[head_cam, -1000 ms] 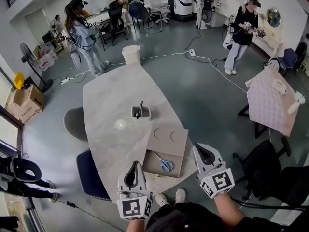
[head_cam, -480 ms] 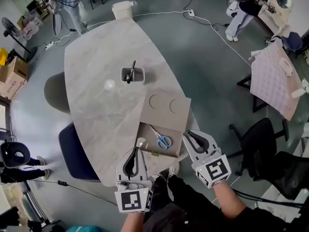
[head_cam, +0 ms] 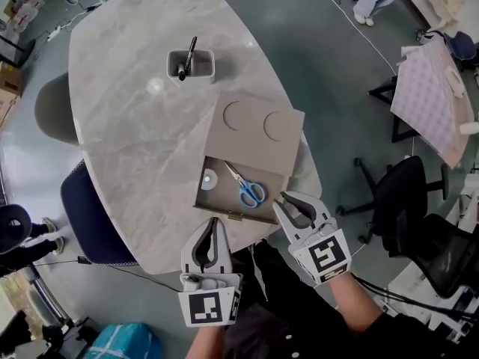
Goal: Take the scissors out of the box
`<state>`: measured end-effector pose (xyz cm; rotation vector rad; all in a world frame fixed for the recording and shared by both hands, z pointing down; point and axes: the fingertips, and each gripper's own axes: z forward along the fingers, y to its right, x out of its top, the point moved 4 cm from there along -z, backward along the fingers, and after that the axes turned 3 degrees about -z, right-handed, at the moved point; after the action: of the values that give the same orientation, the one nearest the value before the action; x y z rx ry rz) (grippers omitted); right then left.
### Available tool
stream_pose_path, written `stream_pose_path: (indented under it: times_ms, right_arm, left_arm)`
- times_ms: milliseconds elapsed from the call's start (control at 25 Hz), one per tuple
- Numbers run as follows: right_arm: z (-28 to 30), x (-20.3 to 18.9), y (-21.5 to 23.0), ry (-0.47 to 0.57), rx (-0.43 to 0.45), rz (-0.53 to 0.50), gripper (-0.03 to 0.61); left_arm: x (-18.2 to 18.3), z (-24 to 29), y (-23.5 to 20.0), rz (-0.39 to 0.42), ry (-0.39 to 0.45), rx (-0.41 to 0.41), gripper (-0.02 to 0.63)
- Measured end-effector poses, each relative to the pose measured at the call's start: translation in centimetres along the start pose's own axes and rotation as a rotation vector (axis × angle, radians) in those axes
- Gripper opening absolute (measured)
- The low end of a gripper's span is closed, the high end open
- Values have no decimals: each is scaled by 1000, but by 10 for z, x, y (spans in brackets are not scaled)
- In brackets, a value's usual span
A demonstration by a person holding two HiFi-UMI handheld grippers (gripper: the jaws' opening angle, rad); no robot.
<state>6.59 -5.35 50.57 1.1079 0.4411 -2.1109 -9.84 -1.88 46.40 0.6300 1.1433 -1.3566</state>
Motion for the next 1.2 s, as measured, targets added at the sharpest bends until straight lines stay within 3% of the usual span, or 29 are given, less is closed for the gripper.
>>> stream_pose_path:
  times_ms: [160, 360, 680, 1200]
  right_arm:
    - [24, -20, -13, -122, 58, -40, 60]
    - [56, -42, -23, -317, 95, -167, 64]
    - [96, -71, -34, -552, 152, -214, 76]
    - [119, -85, -36, -667, 166, -216, 103]
  left_arm:
    - [-14, 5, -5, -22, -20, 4, 17]
    - [-26, 8, -12, -28, -34, 11, 17]
    - [-45, 9, -22, -51, -65, 21, 17]
    - [-58, 16, -37, -74, -86, 27, 17]
